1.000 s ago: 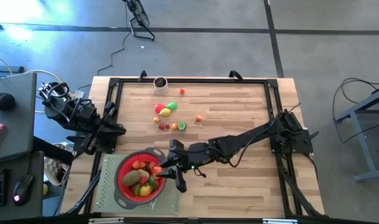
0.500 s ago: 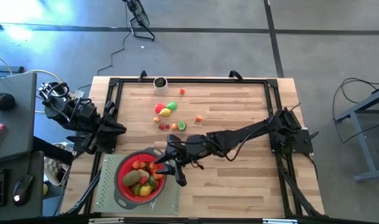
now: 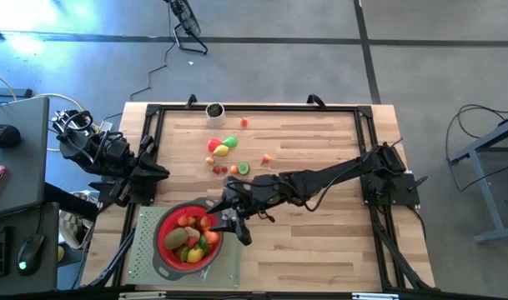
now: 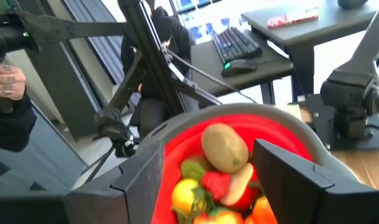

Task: Pick & Place Fruit
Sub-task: Put the pear into the red strainer bowl on the shelf

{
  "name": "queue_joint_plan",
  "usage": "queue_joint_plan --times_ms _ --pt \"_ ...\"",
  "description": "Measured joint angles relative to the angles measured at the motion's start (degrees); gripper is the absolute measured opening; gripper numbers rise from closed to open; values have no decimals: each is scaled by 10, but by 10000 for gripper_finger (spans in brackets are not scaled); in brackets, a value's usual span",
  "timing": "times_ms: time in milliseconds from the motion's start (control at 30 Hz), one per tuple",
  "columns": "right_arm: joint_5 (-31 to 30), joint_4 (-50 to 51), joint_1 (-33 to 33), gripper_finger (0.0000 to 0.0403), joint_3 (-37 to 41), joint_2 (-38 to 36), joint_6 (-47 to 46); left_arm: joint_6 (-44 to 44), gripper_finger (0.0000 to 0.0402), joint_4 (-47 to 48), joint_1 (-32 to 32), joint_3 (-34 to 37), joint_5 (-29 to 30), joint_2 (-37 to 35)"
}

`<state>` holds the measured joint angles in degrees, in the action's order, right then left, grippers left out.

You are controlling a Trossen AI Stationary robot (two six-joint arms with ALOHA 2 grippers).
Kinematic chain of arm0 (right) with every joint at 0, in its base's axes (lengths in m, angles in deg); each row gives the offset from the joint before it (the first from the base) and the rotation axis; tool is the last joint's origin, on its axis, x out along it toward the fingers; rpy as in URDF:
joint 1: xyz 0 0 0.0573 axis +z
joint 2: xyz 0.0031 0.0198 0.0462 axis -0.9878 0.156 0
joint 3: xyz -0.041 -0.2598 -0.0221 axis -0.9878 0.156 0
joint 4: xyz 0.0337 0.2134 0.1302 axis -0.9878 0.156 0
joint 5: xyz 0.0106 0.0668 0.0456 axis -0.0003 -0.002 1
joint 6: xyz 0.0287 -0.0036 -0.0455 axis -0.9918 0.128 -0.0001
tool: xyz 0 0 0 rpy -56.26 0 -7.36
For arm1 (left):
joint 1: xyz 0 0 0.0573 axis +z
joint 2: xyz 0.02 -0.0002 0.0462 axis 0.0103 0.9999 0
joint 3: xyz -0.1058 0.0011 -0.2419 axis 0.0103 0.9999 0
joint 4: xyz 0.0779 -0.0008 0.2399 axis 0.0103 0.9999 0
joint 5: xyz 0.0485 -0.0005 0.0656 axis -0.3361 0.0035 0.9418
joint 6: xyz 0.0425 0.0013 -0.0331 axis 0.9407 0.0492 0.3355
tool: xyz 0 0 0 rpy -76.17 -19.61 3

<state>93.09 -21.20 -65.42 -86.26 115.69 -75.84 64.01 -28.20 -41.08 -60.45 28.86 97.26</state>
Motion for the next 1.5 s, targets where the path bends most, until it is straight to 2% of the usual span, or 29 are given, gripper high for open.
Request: queue_joint_plan --times_ms 467,833,1100,1500 --pt "-1 106 -16 201 0 -63 -22 0 30 0 0 0 0 0" --pt "-45 222 -23 175 0 -107 -46 0 30 1 0 0 0 0" --pt "-77 293 -29 159 0 -119 -63 0 30 2 0 0 -1 0" --pt "-75 383 -42 134 0 -118 -92 2 30 5 0 0 0 0"
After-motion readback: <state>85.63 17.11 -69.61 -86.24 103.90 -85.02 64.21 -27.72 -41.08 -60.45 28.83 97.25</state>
